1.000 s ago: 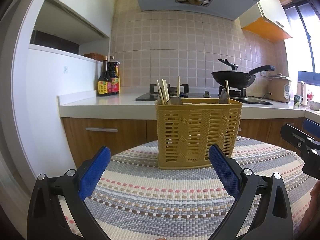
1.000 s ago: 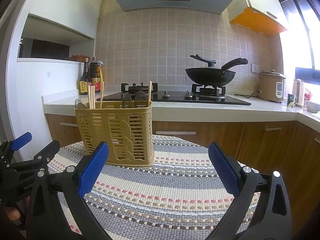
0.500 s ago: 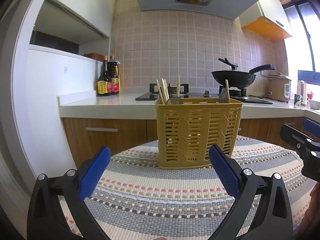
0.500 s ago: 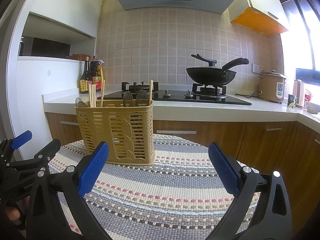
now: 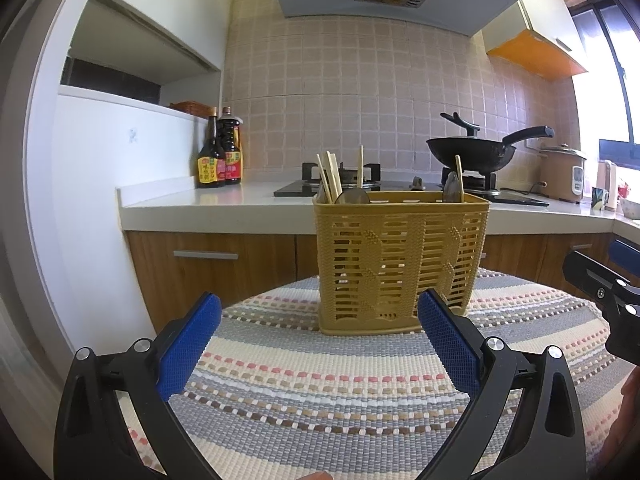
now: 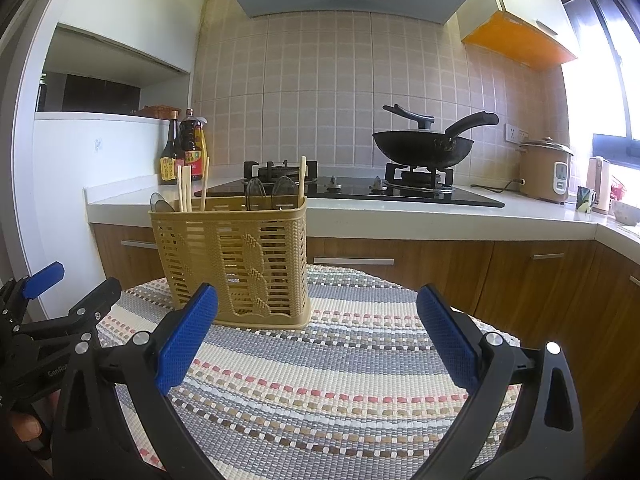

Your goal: Organize utensils

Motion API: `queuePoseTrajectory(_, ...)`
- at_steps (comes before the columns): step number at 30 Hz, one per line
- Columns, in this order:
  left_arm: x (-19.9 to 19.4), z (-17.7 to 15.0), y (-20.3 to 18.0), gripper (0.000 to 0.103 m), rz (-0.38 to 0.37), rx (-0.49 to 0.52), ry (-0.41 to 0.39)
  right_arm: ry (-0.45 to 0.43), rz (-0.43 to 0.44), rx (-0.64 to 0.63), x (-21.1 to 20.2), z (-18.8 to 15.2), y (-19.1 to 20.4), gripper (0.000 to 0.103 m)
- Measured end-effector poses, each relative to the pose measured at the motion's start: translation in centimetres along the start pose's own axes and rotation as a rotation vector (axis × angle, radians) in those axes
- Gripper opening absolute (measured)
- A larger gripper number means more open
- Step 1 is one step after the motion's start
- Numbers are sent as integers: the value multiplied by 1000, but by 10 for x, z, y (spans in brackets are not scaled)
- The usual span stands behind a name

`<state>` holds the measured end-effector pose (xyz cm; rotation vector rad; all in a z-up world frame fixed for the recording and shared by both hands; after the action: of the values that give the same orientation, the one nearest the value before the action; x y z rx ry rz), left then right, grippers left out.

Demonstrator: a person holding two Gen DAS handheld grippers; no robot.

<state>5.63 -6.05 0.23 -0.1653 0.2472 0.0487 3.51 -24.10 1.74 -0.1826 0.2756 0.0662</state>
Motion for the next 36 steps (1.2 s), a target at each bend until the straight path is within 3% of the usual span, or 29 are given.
queuePoseTrajectory(36,3,-1,-1,95,-7,0,11,8,2,-7,3,-2,3,95)
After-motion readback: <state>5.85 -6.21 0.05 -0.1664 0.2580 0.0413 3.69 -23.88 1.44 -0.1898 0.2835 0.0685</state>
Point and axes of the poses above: each gripper's, at about its wrist camera, not at the fingertips, and x roughly the way its jaws point, y to its left, z to its top, the point moved 3 cm from there along x, roughly the way its jaws point, and after that the axes turned 10 degrees about -x, right-handed, at the moved point
